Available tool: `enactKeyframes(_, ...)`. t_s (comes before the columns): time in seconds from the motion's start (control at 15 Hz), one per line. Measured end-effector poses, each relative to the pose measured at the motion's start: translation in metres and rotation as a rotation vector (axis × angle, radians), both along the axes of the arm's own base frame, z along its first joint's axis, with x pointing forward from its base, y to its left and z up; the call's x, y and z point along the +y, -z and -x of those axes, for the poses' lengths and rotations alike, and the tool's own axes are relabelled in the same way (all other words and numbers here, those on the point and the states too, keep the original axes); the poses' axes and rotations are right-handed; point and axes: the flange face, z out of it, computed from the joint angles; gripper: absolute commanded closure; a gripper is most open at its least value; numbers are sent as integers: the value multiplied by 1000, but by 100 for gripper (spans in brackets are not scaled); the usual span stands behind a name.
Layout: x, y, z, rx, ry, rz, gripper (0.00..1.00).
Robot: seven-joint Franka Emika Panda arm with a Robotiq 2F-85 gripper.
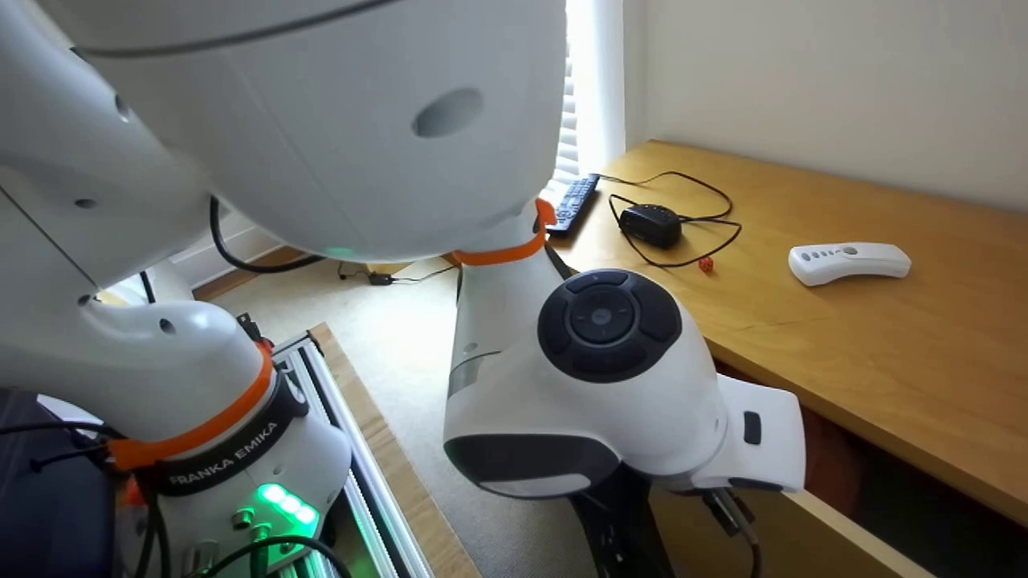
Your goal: Close the top drawer
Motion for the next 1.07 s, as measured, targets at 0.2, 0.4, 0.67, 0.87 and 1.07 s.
enactKeyframes(0.2,0,0,0,0,0,0,100)
enactKeyframes(0.4,2,0,-2,-4,-6,-5,100)
enactKeyframes(0.67,14,6,-15,-20,-26,-34,100)
enactKeyframes(0.87,16,11,-19,-33,-29,-42,100)
enactKeyframes(1.07,18,16,-24,-69,-32,-40,100)
